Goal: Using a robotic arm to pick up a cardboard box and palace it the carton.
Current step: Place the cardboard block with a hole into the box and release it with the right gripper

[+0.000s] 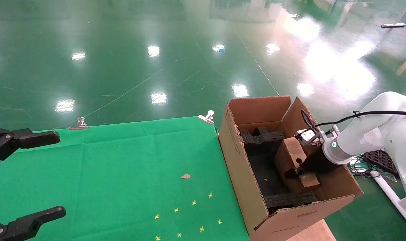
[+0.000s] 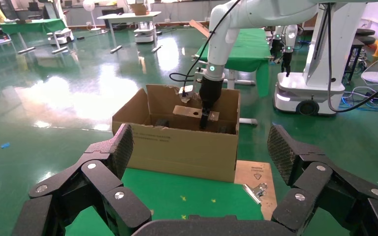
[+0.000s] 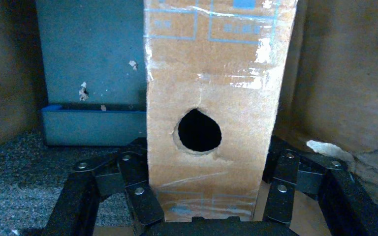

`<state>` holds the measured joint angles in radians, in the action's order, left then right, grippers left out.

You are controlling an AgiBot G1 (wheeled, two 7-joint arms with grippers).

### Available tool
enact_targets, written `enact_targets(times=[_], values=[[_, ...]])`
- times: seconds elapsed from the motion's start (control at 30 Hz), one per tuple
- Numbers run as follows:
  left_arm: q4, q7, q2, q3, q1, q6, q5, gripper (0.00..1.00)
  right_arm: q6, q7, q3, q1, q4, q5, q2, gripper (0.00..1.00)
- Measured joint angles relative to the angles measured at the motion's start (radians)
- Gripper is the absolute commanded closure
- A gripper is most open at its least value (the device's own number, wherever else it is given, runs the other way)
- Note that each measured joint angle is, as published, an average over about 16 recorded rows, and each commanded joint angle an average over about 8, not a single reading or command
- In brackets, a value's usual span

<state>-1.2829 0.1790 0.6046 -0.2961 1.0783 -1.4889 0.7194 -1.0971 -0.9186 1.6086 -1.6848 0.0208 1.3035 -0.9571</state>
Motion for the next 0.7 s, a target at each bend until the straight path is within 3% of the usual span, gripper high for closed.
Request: enact_targets(times=[0.7], values=[[0.0,-0.001,0.0,-0.001,0.0,0.001,-0.001,0.0,-0.013,0.018,-0.002,-0.072,-0.015,-0.002,0.009,0.0]])
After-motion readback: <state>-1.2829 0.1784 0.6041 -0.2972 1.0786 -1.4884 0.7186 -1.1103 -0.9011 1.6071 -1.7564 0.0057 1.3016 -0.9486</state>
